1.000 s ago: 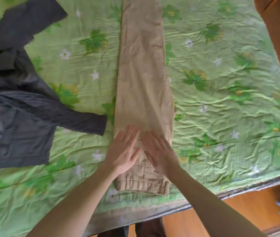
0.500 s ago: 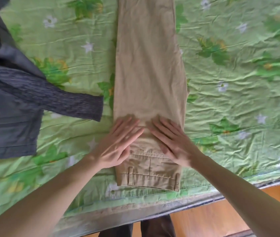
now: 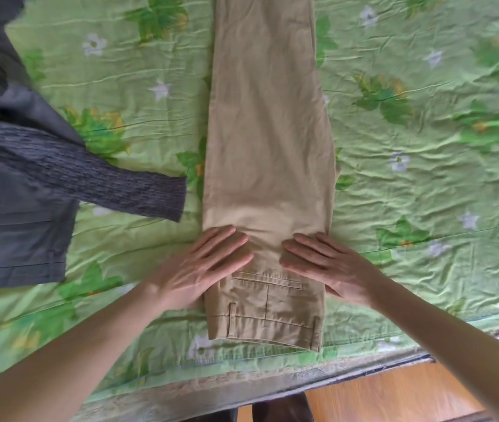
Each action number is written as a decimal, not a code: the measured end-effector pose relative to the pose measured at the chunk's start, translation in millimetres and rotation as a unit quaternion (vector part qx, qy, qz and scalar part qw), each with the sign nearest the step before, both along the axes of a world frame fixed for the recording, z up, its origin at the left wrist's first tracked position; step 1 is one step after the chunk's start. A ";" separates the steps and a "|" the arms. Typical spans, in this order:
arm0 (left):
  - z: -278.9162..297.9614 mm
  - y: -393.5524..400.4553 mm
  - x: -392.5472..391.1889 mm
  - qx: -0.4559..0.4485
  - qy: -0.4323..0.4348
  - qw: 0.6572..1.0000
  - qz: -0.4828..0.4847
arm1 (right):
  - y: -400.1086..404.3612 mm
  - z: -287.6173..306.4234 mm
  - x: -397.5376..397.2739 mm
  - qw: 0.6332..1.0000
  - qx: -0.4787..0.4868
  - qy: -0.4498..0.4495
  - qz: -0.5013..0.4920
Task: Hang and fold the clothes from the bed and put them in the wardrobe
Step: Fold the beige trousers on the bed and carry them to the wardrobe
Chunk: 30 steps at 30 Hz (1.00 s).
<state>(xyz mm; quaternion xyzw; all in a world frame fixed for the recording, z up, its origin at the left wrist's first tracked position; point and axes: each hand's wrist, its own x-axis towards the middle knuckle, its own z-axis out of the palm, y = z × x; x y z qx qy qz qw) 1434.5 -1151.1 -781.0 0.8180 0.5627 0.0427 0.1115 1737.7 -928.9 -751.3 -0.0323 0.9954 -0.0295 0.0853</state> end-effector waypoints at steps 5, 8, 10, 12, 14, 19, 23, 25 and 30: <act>26.9 -1.7 10.8 -0.052 -0.067 0.996 0.025 | -2.0 24.0 7.9 0.990 -0.118 -0.061 -0.049; 40.1 -9.6 8.6 -0.059 -0.081 0.995 0.014 | -4.7 35.8 15.4 0.974 -0.208 -0.044 -0.085; 48.0 -9.2 8.9 -0.065 -0.108 0.992 0.010 | -6.1 39.1 16.4 0.961 -0.248 0.001 -0.119; 49.9 -3.7 9.8 -0.056 -0.201 0.972 0.112 | -8.2 38.1 16.5 0.938 -0.287 0.054 -0.185; 54.2 9.5 12.4 -0.051 -0.268 0.930 0.246 | -9.0 36.2 8.2 0.906 -0.318 0.087 -0.265; 54.8 38.4 20.0 0.057 -0.423 0.801 0.419 | -0.8 39.0 -37.1 0.806 -0.327 0.244 -0.427; 44.0 53.2 24.5 0.063 -0.452 0.734 0.504 | 2.9 30.0 -59.2 0.739 -0.364 0.235 -0.515; 41.4 59.4 24.4 0.056 -0.437 0.732 0.520 | -0.9 23.3 -60.4 0.735 -0.327 0.241 -0.544; 41.6 83.4 19.2 0.057 -0.353 0.767 0.533 | -8.1 4.4 -60.0 0.704 -0.220 0.219 -0.639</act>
